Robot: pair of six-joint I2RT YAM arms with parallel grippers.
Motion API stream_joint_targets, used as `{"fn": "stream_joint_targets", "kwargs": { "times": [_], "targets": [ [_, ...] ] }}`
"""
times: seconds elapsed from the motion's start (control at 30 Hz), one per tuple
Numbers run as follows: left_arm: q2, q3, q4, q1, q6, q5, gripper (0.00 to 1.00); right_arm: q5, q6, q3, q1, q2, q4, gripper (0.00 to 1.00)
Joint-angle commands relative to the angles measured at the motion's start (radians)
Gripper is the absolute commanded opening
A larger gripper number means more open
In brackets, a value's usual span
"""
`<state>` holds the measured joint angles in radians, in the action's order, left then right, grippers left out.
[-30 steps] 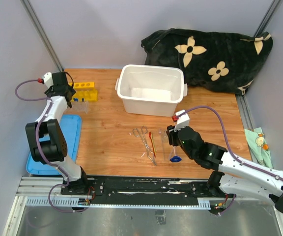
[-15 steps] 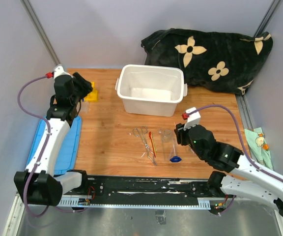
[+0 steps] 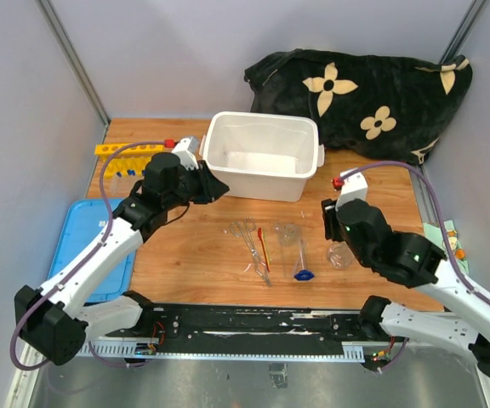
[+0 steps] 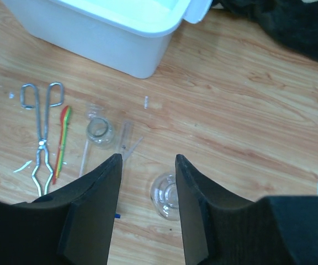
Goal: Organize the chemistry lab equipment
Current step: Move the storage box to the center of the board.
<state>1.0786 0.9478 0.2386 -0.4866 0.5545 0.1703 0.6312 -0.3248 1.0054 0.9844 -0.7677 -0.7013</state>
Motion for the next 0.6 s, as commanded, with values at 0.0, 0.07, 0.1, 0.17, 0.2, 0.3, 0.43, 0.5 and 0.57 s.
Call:
{"fn": "stream_joint_targets", "kwargs": {
  "times": [0.0,0.07,0.1,0.17,0.2,0.3,0.43,0.5,0.57],
  "targets": [
    [0.076,0.093,0.006,-0.013,-0.063,0.005,0.2,-0.039,0.01,0.104,-0.122,-0.1,-0.119,0.45],
    [0.105,0.148,0.023,-0.013,-0.089,-0.038,0.27,-0.157,0.038,0.137,-0.254,-0.127,-0.103,0.46],
    [0.131,0.174,0.027,-0.012,-0.104,-0.044,0.32,-0.258,0.05,0.146,-0.323,-0.139,-0.089,0.46],
    [0.173,0.227,0.036,-0.013,-0.123,-0.022,0.34,-0.443,0.058,0.158,-0.469,-0.172,-0.063,0.46],
    [0.196,0.247,0.035,-0.013,-0.127,0.005,0.39,-0.528,0.06,0.161,-0.529,-0.195,-0.054,0.46],
    [0.265,0.295,0.04,-0.014,-0.132,0.043,0.4,-0.676,0.061,0.18,-0.655,-0.291,-0.038,0.47],
    [0.351,0.391,0.042,-0.014,-0.129,0.012,0.43,-0.768,0.071,0.283,-0.728,-0.436,0.004,0.47],
    [0.405,0.475,0.068,-0.012,-0.137,-0.025,0.5,-0.777,0.081,0.387,-0.735,-0.538,0.003,0.48],
    [0.47,0.595,0.125,-0.011,-0.148,-0.061,0.56,-0.807,0.08,0.522,-0.744,-0.637,-0.012,0.49]
  ]
}}
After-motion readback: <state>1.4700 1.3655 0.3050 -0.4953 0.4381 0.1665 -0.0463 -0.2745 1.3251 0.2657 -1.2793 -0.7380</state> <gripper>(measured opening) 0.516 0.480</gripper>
